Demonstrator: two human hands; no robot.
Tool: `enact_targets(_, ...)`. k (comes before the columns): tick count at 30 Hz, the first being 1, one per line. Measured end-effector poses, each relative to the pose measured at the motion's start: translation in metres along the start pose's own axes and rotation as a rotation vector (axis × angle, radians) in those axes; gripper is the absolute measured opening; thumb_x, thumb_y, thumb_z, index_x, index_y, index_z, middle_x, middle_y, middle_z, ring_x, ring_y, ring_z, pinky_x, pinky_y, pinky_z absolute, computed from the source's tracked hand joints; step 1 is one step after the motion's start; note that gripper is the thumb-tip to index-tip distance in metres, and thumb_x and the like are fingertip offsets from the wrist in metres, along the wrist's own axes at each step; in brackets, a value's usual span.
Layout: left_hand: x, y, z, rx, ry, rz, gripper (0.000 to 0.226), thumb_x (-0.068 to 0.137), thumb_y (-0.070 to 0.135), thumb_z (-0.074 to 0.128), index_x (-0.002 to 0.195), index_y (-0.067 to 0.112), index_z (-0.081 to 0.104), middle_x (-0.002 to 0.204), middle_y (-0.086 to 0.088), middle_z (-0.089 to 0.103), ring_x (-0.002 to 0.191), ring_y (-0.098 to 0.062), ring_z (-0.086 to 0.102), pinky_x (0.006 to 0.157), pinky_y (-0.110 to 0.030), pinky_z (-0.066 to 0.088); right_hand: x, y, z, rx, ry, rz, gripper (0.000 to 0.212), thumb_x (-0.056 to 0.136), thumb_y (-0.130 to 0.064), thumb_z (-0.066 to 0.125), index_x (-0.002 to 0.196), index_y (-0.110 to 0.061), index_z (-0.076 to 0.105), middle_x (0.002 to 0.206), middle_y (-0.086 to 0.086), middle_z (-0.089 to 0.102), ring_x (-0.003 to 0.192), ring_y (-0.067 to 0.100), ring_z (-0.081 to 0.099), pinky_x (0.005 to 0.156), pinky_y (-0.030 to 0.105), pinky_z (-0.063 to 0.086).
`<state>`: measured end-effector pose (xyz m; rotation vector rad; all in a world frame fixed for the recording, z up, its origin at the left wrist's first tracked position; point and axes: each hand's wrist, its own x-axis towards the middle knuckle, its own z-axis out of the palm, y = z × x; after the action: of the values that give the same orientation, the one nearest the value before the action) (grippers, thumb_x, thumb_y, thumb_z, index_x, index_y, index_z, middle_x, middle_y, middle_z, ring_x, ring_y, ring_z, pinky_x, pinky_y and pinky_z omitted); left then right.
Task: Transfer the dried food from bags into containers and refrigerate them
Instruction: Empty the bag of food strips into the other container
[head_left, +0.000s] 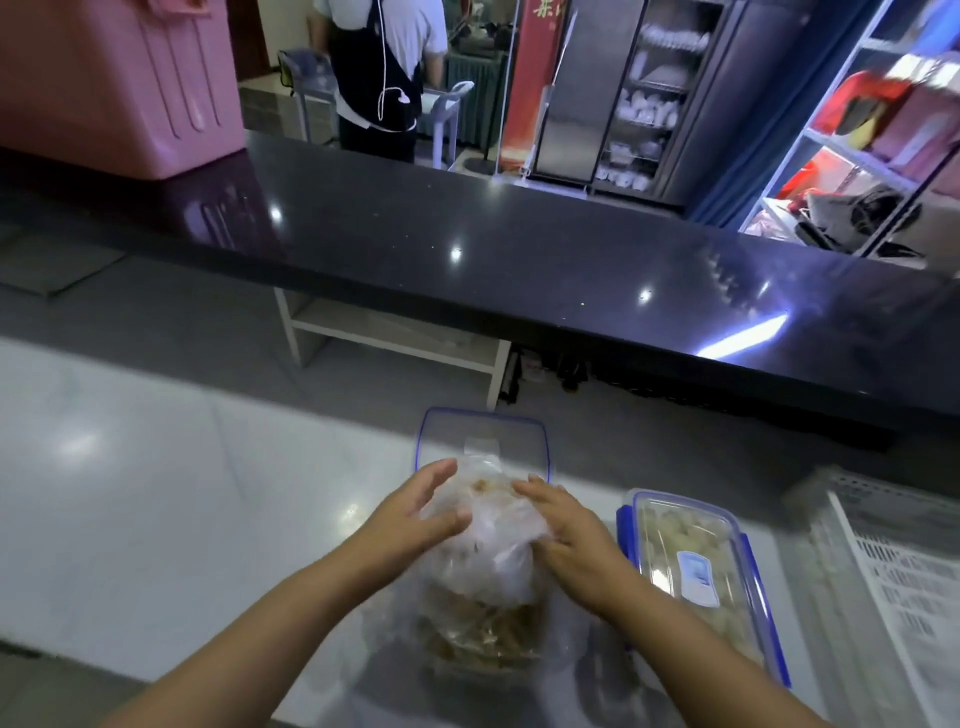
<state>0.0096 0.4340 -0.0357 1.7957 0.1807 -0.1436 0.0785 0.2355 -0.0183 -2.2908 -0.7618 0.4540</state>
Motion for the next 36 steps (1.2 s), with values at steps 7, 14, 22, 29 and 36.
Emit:
enact_targets(7, -0.013, 0.02, 0.005, 0.016, -0.255, 0.303, 0.091, 0.06, 0.031, 0.082, 0.136, 0.04, 0.032, 0.135, 0.015, 0.046, 0.126, -0.006, 0.046, 0.103, -0.028, 0.043, 0.001, -0.041, -0.014, 0.558, 0.251, 0.184, 0.02, 0.094, -0.016, 0.048, 0.091, -0.009, 0.067, 0.091, 0.011, 0.068, 0.086, 0.023, 0.064, 0.073, 0.031, 0.052)
enact_targets(14, 0.016, 0.023, 0.044, 0.124, 0.083, 0.219, 0.065, 0.054, 0.035, 0.082, 0.112, 0.023, 0.054, 0.099, 0.007, 0.06, 0.09, -0.005, 0.06, 0.074, -0.015, 0.054, 0.019, -0.078, -0.014, 0.683, 0.37, 0.446, 0.016, 0.094, -0.018, 0.05, 0.088, -0.007, 0.06, 0.078, 0.005, 0.059, 0.075, 0.017, 0.057, 0.063, 0.024, 0.044)
enact_targets(22, 0.021, 0.028, 0.041, 0.276, 0.123, 0.185, 0.009, 0.088, 0.024, 0.06, 0.087, 0.017, 0.065, 0.081, 0.0, 0.065, 0.085, -0.02, 0.063, 0.073, -0.024, 0.052, -0.009, -0.041, -0.022, 0.318, 0.554, 0.236, 0.044, 0.088, -0.006, 0.052, 0.128, -0.024, 0.047, 0.138, 0.003, 0.042, 0.121, 0.015, 0.045, 0.099, 0.031, 0.043)
enact_targets(29, 0.019, 0.029, 0.033, 0.226, 0.051, 0.122, 0.026, 0.085, -0.005, 0.058, 0.087, 0.02, 0.058, 0.081, 0.013, 0.056, 0.075, -0.002, 0.055, 0.064, -0.005, 0.046, -0.032, -0.034, -0.008, -0.21, 0.269, -0.224, 0.071, 0.081, -0.012, 0.055, 0.135, -0.052, 0.032, 0.156, -0.021, -0.004, 0.139, -0.004, 0.003, 0.094, 0.006, 0.022)
enact_targets(36, 0.009, 0.036, 0.024, 0.225, 0.024, 0.191, 0.04, 0.073, 0.019, 0.069, 0.107, 0.034, 0.055, 0.096, 0.009, 0.064, 0.091, -0.008, 0.063, 0.077, -0.025, 0.056, -0.015, -0.036, -0.01, 0.208, 0.475, -0.062, 0.022, 0.083, -0.015, 0.067, 0.104, -0.016, 0.066, 0.114, -0.003, 0.057, 0.103, 0.011, 0.055, 0.085, 0.014, 0.042)
